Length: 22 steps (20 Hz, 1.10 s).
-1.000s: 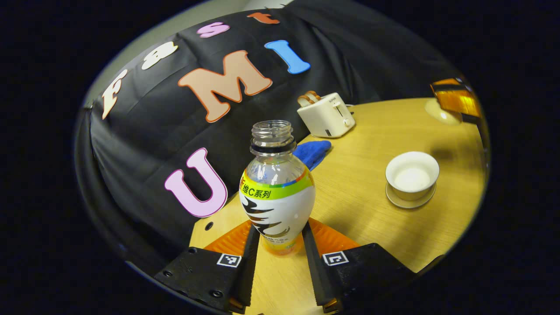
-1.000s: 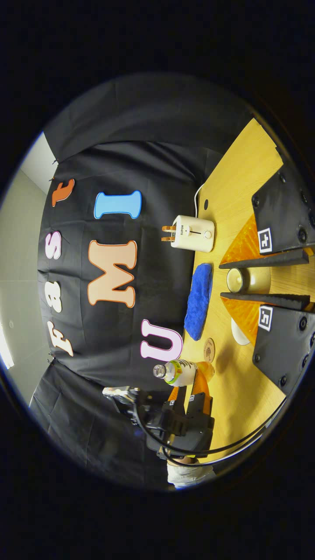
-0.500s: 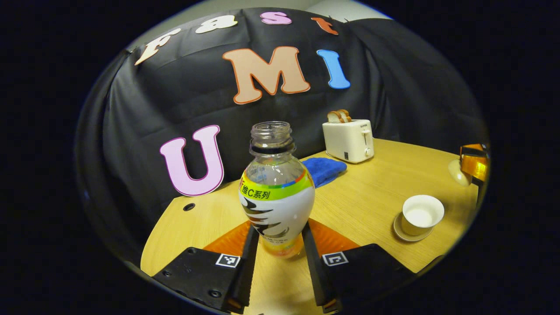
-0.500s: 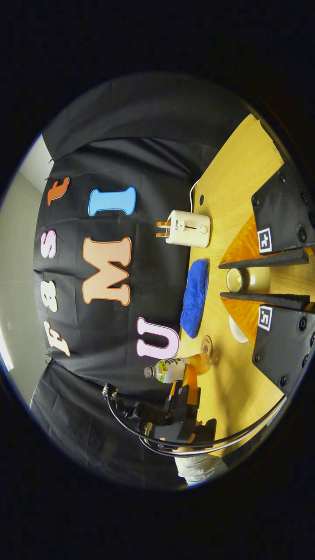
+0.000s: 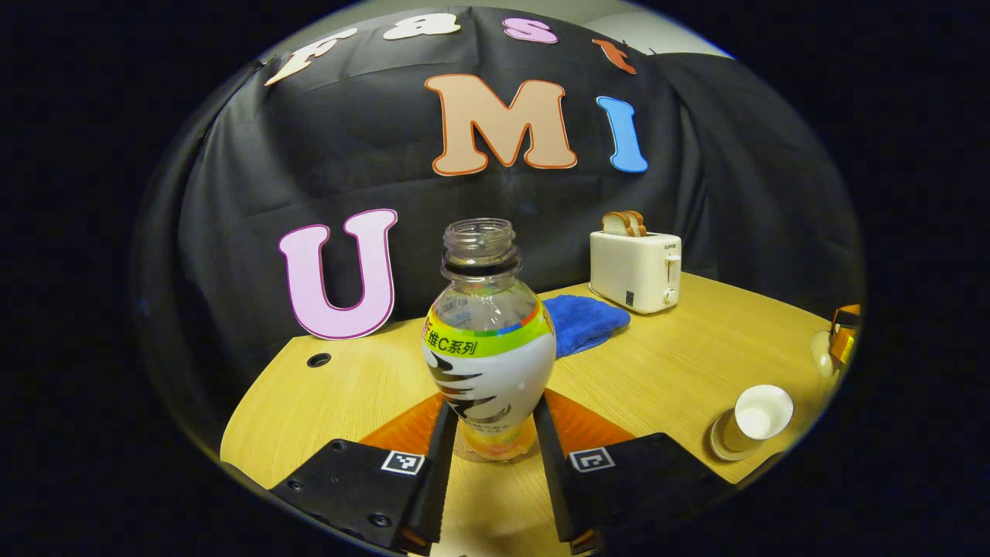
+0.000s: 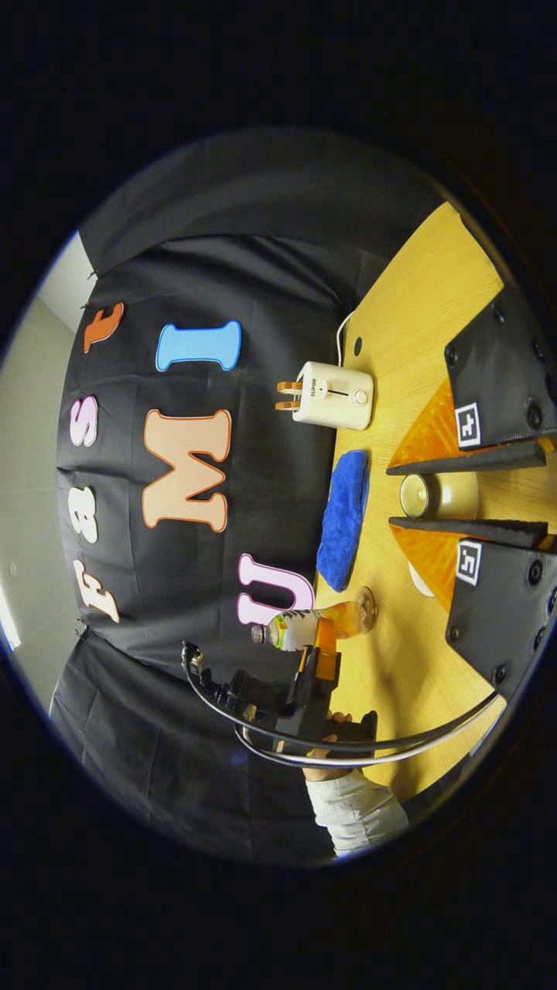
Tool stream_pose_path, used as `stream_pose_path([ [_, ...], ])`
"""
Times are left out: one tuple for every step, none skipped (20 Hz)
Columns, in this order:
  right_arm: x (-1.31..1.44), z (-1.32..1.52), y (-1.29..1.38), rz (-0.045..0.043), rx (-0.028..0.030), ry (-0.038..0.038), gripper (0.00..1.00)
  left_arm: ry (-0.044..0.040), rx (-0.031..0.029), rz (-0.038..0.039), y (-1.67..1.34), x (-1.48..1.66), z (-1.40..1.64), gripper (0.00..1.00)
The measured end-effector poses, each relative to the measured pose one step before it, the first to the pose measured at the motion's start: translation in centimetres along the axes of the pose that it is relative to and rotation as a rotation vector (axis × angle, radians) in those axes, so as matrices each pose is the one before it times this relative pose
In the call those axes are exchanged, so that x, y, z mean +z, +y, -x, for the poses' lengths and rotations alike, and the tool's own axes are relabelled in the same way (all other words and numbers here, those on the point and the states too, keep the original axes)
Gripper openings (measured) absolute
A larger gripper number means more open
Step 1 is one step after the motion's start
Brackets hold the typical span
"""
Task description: Open the teacup lid with one hand, grasp the water bottle and pour water into the teacup with the other hand; after pouring, place the water bottle on the coaster and then close the teacup lid.
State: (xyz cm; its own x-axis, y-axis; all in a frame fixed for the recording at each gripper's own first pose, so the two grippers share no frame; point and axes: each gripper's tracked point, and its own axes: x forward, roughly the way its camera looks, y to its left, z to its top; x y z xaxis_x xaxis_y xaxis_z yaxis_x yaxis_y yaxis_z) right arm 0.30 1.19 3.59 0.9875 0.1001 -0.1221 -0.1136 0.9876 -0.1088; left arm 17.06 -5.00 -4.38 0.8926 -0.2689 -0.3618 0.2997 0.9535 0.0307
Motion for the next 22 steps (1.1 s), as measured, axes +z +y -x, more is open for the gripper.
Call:
stream_pose_path([
  [-0.009, -0.136, -0.058, -0.00169, -0.00291, 0.00013, 0.31, 0.00075, 0.0033, 0.00928, 0.093, 0.091, -0.239, 0.53],
  [0.065, 0.057, -0.039, -0.00104, -0.00297, 0.00001, 0.31, 0.00167, 0.00701, 0.00323, 0.458, 0.011, -0.52, 0.53],
  [0.142, -0.028, -0.126, -0.00003, -0.00326, -0.00104, 0.31, 0.00161, 0.0045, 0.01177, 0.654, 0.573, -1.322, 0.53],
  [-0.063, -0.002, -0.088, 0.00039, -0.00351, 0.00012, 0.29, 0.01361, -0.01027, 0.0102, 0.034, -0.098, -0.541, 0.51],
  [0.061, -0.045, -0.106, -0.00061, -0.00363, 0.00169, 0.29, 0.0112, -0.00897, 0.0121, -0.266, -0.549, -0.052, 0.53],
  [-0.025, -0.092, -0.142, -0.00204, -0.00294, 0.00153, 0.29, 0.01304, -0.00187, 0.00467, -0.086, -0.272, -0.25, 0.51],
  [-0.019, -0.101, -0.062, -0.00258, -0.00135, 0.00149, 0.29, 0.00358, 0.00081, -0.00554, 0.135, -0.137, -0.102, 0.53],
  [-0.13, -0.067, 0.079, -0.00095, 0.00052, 0.00184, 0.29, -0.00067, 0.00212, 0.00147, 0.012, 0.066, 0.009, 0.52],
  [0.082, -0.111, 0.067, -0.0004, 0.00188, -0.00136, 0.29, 0.0068, -0.00562, -0.00526, -0.173, 0.077, 0.106, 0.54],
  [0.007, -0.099, 0.214, -0.00149, 0.00595, -0.00046, 0.29, -0.01075, -0.00641, 0.00325, -0.237, 0.345, 0.269, 0.54],
  [0.079, -0.288, 0.337, -0.00744, 0.00954, -0.00222, 0.29, -0.0063, -0.00402, -0.00122, -0.207, 0.484, 0.303, 0.54],
  [-0.1, -0.348, 0.363, -0.00907, 0.01176, 0.00028, 0.29, -0.01574, -0.00291, -0.00263, -0.1, 0.573, 0.345, 0.53],
  [-0.259, -0.285, 0.475, -0.00705, 0.01127, 0.00607, 0.29, -0.00773, -0.00252, -0.00974, -0.181, 0.418, 0.176, 0.54],
  [-0.303, -0.196, 0.446, -0.00382, 0.01057, 0.00753, 0.29, -0.00022, 0.00275, -0.01248, 0.121, 0.157, -0.035, 0.53],
  [-0.061, -0.027, 0.489, 0.00086, 0.00956, 0.00257, 0.31, 0.00856, 0.00466, -0.00705, 0.281, -0.313, -0.272, 0.53],
  [-0.024, 0.009, 0.455, 0.00481, 0.00815, -0.00034, 0.31, 0.02119, 0.00574, -0.00709, 0.297, -0.477, -0.36, 0.53],
  [0.15, 0.002, 0.225, 0.00688, 0.00413, -0.00407, 0.3, 0.02351, -0.00259, 0.00178, -0.047, -0.686, -0.299, 0.54],
  [0.049, 0.124, 0.085, 0.0065, 0.00076, -0.00281, 0.29, 0.02289, -0.00449, 0.0048, -0.081, -0.635, -0.275, 0.54],
  [0.057, 0.078, -0.006, 0.00433, -0.00083, -0.00086, 0.3, 0.01098, -0.00131, 0.00534, -0.007, -0.39, -0.227, 0.54],
  [0.104, 0.008, -0.231, 0.0009, -0.00544, -0.00101, 0.29, -0.00652, 0.00204, 0.00055, 0.094, 0.234, -0.258, 0.54],
  [0.083, -0.015, -0.143, -0.00139, -0.00425, -0.00095, 0.29, 0.00192, -0.0017, -0.00392, -0.159, 0.015, -0.085, 0.54],
  [0.083, 0.047, -0.06, -0.00289, -0.00275, -0.00159, 0.29, 0.00965, -0.00121, -0.00183, 0.026, -0.239, -0.028, 0.55],
])
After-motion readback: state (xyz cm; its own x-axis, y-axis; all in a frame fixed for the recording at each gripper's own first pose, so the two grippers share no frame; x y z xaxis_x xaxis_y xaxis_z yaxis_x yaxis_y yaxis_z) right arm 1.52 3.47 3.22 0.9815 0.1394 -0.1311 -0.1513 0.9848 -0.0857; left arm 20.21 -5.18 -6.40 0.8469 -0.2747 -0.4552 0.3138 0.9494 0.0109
